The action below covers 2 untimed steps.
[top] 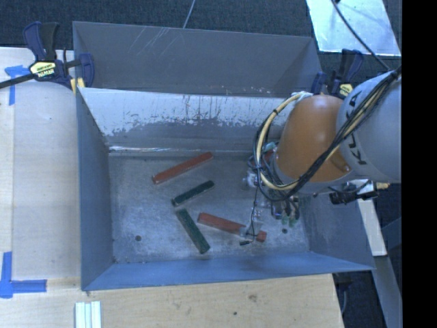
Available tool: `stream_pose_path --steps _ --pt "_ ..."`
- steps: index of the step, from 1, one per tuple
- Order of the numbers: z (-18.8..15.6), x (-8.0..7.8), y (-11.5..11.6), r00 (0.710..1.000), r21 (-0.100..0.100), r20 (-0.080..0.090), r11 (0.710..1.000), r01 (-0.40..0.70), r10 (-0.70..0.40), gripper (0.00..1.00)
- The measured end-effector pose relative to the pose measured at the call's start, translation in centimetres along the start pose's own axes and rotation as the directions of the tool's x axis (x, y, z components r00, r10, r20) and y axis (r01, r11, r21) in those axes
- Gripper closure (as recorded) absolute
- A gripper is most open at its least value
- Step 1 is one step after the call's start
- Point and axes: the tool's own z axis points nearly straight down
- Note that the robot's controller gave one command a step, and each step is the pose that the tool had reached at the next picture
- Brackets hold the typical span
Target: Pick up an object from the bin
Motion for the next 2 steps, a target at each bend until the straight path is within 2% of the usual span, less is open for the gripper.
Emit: stream_pose_path --steps 1,2 --pt "5.5 0.2 1.1 0.998 0.002 -0.005 0.998 -0.066 0.066 0.0" --pt "5.1 1.3 1.3 0.978 -0.001 0.003 0.978 -0.21 0.21 1.0"
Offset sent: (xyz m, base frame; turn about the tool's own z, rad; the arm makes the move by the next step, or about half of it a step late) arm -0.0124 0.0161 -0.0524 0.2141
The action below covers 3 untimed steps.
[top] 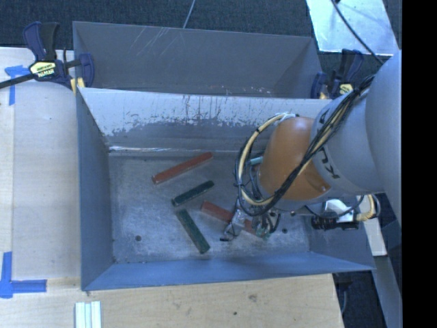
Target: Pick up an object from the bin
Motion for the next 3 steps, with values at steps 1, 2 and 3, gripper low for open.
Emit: stream_pose_path --steps 1,2,3 --pt "0.0 0.0 0.0 1.0 0.0 0.0 1.0 0.0 0.0 1.0" --pt "-0.4 0.1 -0.1 1.0 0.002 -0.004 1.0 0.0 0.0 1.0" --pt "-2.4 0.3 -0.2 1.0 0.006 -0.013 1.0 0.0 0.0 1.0"
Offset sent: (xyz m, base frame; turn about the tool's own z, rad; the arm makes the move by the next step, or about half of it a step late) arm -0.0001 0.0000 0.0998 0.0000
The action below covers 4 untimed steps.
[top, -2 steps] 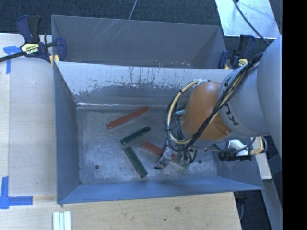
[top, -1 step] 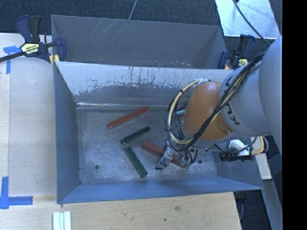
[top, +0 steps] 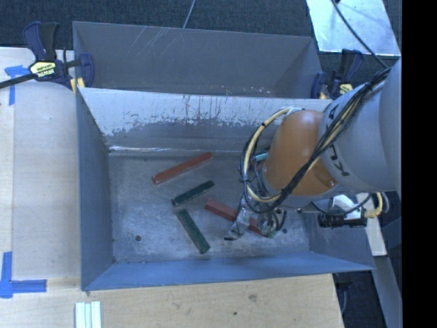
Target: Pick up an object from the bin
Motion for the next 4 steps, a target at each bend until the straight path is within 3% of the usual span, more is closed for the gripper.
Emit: stream_pose_path --steps 1,4 --pt "-1.8 -0.3 0.1 1.0 -0.004 0.009 1.0 0.001 -0.001 1.0" --pt "-6.7 -0.1 0.0 1.0 -0.002 0.005 1.0 0.001 -0.001 1.0"
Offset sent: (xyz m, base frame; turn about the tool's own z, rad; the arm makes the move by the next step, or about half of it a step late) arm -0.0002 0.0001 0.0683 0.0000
